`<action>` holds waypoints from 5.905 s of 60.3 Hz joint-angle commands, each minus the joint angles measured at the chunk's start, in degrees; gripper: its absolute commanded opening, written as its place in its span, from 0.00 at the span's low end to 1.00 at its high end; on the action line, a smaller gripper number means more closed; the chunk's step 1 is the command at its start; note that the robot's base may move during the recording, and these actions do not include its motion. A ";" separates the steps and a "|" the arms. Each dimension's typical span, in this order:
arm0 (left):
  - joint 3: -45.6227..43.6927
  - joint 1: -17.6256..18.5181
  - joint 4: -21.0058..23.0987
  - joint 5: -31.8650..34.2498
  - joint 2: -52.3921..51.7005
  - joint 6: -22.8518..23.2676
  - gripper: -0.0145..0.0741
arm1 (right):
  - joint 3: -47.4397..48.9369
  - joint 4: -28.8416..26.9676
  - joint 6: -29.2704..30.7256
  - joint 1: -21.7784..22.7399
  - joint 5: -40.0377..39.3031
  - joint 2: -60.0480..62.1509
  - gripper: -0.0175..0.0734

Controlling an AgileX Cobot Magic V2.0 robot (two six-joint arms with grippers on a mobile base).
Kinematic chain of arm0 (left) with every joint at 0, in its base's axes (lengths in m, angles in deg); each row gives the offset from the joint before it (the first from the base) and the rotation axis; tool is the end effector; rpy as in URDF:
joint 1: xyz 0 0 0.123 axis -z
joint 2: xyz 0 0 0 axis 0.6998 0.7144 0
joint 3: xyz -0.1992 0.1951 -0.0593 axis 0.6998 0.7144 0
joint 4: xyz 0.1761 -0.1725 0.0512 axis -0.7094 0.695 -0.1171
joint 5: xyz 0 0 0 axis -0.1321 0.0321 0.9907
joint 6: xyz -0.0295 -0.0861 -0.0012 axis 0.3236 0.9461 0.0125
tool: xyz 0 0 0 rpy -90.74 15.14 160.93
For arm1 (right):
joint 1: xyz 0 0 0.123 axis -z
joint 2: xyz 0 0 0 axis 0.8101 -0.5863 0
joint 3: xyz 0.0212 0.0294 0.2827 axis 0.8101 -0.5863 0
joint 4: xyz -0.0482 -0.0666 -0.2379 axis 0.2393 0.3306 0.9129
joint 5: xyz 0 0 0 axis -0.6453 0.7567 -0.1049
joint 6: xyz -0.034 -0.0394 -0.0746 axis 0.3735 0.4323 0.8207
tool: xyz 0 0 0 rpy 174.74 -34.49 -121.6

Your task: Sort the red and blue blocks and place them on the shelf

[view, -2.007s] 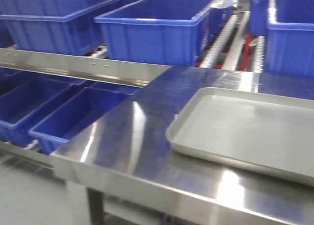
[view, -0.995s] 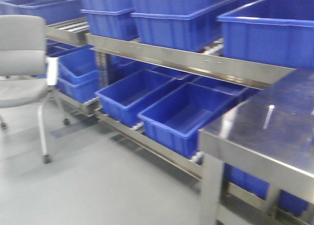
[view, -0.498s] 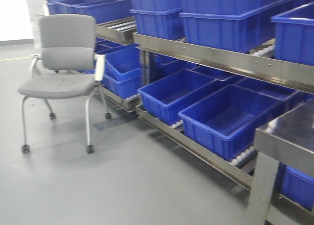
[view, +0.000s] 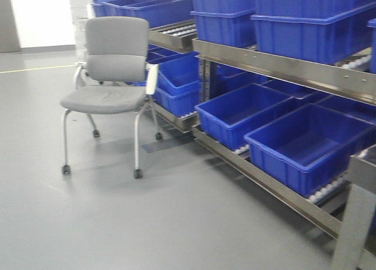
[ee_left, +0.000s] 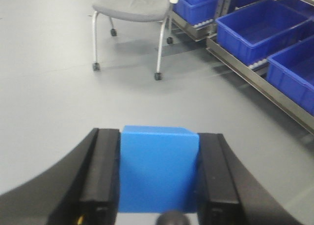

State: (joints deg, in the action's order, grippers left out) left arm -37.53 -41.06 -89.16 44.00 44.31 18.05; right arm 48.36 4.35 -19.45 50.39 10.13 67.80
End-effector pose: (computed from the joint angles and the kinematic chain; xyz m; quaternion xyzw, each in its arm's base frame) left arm 0.0949 -0.0037 0.2647 -0.0371 0.8221 -0.0470 0.5661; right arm 0.0871 0.0117 0.2652 0.0333 0.8119 0.1018 0.5739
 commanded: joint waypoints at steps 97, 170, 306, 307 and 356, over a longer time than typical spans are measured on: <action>-1.58 -0.10 -0.10 5.00 0.17 0.10 0.30 | 1.74 0.30 0.26 0.35 -5.00 -0.23 0.26; -1.58 -0.10 -0.10 4.90 0.17 0.10 0.30 | 1.74 0.30 0.26 0.35 -5.00 -0.23 0.26; -1.58 -0.10 -0.10 4.90 0.17 0.10 0.30 | 1.74 0.30 0.26 0.35 -4.94 -0.23 0.26; -1.58 -0.10 -0.10 4.90 0.17 0.10 0.30 | 1.74 0.30 0.26 0.35 -4.94 -0.23 0.26; -1.58 -0.10 -0.10 4.90 0.17 0.10 0.30 | 1.74 0.30 0.26 0.35 -4.99 -0.23 0.26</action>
State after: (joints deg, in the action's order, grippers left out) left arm -37.53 -41.09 -89.16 44.00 44.28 17.95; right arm 48.36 4.35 -19.45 50.39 10.13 67.80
